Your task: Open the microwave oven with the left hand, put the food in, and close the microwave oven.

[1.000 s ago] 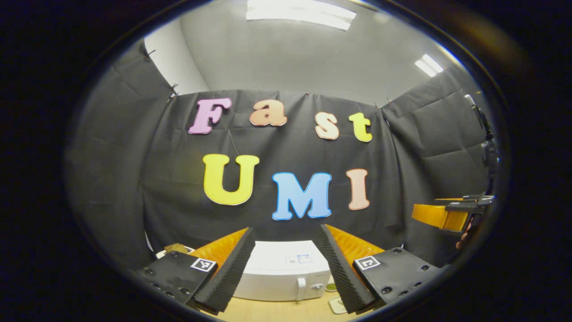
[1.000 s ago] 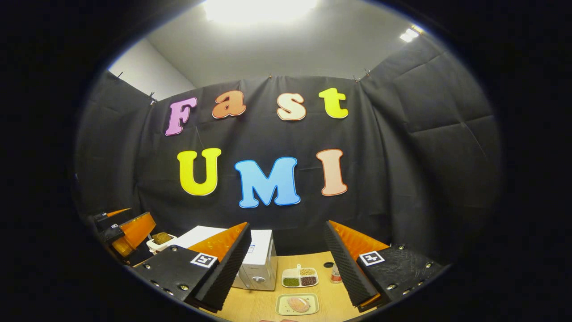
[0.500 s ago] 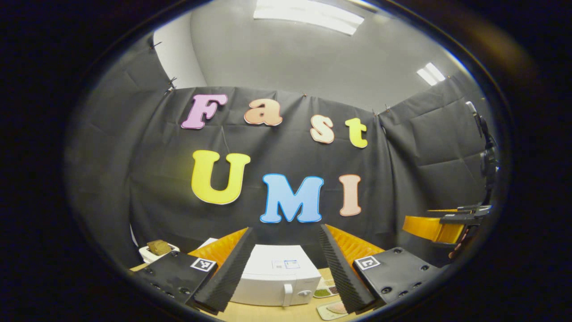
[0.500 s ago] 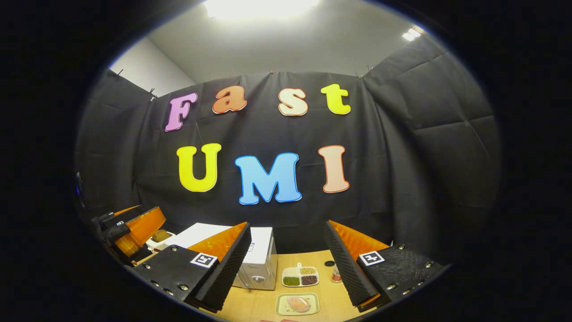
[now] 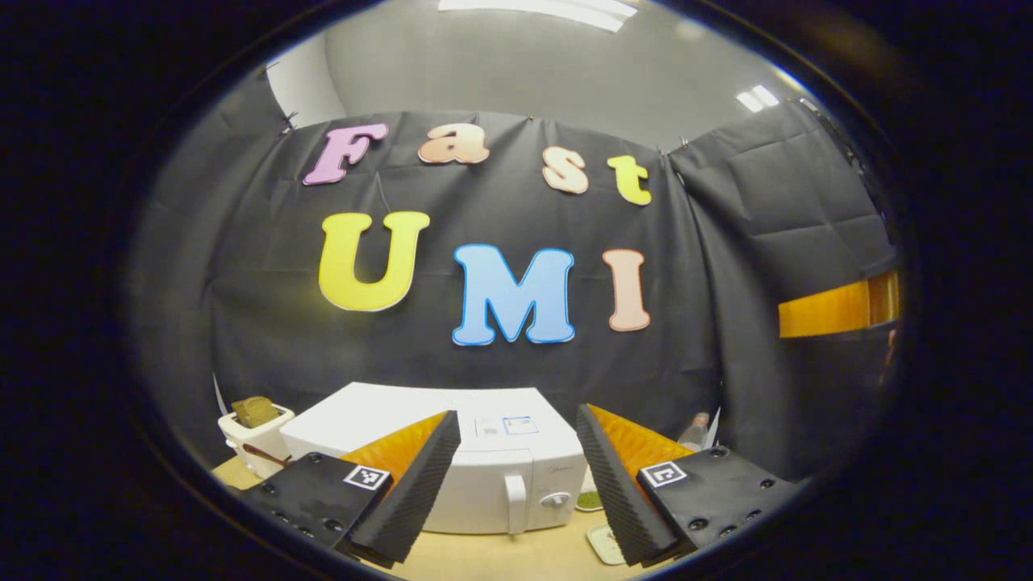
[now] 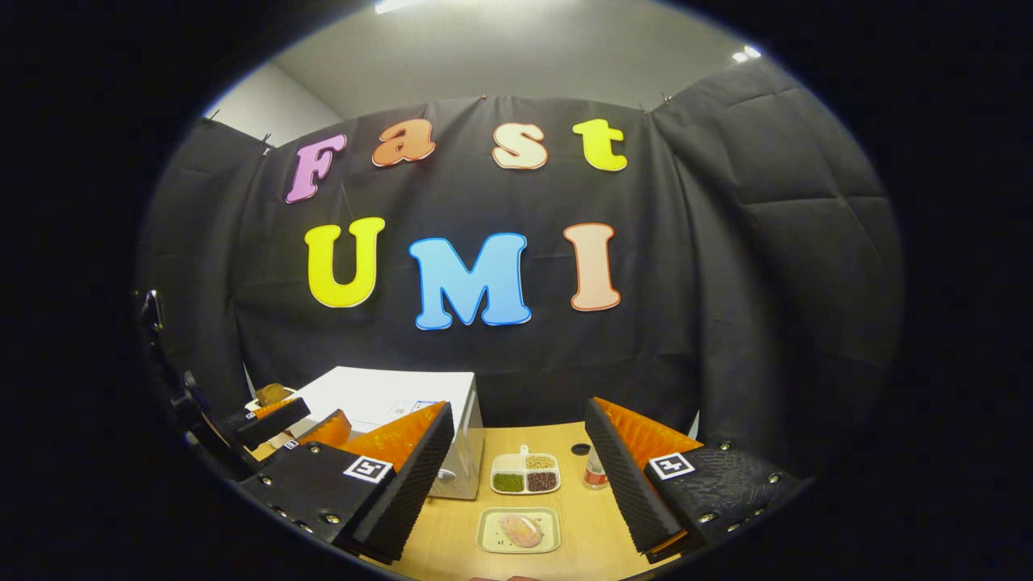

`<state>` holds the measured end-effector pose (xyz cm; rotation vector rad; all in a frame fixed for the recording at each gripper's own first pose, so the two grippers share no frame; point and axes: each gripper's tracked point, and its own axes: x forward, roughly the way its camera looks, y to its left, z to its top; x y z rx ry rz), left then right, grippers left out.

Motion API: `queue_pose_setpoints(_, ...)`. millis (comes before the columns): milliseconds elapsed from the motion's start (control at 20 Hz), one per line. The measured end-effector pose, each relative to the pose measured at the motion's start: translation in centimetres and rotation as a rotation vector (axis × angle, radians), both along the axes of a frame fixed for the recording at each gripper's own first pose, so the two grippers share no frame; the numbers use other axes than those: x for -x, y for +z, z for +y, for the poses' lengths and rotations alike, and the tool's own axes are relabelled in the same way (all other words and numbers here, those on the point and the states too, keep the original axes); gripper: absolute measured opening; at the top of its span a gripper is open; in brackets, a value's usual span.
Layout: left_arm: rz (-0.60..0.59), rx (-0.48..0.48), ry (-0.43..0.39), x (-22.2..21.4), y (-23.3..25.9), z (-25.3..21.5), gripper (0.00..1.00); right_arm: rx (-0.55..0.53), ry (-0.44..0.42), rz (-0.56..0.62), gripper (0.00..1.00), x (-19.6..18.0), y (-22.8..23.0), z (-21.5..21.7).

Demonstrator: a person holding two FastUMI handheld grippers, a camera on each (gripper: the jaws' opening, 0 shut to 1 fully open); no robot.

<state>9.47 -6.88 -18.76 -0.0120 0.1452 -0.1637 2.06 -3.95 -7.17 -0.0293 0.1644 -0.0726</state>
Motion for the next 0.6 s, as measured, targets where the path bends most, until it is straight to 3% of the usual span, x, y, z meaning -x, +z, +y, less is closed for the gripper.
queue_pose_setpoints(100,0.051,-0.006,-0.002,-0.9,-3.8,-0.6,0.99,-0.014,-0.014,0.025,1.0,-0.2,-1.1,-0.7)
queue_pose_setpoints(300,0.141,-0.004,0.026,-2.8,-10.7,-0.8,0.96,-0.024,-0.026,0.068,1.0,-0.5,-2.8,-1.4)
queue_pose_setpoints(600,0.235,0.0,0.054,-4.8,-17.5,-1.0,0.97,0.024,-0.011,0.123,1.0,-0.7,-4.9,-1.7)
